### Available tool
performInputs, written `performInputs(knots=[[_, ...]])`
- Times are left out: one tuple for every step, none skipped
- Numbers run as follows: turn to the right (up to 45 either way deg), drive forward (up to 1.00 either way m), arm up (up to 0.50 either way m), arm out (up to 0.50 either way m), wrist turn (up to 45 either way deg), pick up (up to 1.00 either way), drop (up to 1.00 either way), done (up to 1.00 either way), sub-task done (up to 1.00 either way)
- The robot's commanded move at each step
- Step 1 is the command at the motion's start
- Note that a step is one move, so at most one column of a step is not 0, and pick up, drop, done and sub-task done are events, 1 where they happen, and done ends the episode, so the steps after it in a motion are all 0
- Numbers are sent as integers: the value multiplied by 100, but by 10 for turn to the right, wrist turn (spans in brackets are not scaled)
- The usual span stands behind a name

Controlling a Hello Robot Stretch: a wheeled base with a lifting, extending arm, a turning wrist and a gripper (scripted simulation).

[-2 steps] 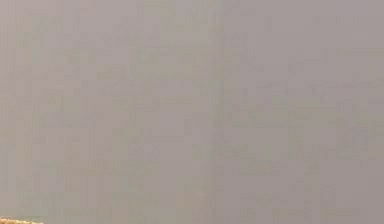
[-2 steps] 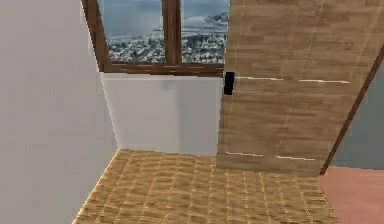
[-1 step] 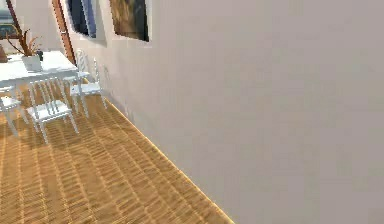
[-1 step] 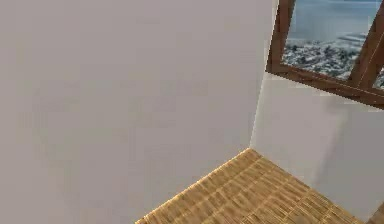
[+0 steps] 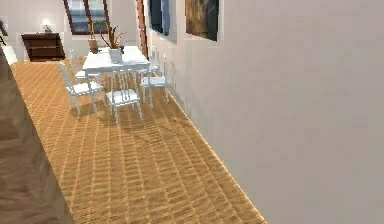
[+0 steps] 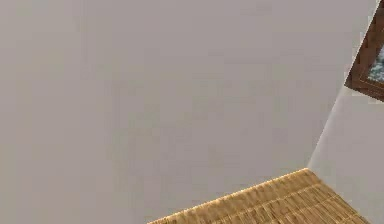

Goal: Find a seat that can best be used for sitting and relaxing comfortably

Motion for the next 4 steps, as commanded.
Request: performInputs(knots=[[0, 60, 0, 0, 0, 0, 0, 0, 0], [-240, 0, 0, 0, 0, 0, 0, 0, 0], [0, 100, 0, 0, 0, 0, 0, 0, 0], [-30, 0, 0, 0, 0, 0, 0, 0, 0]])
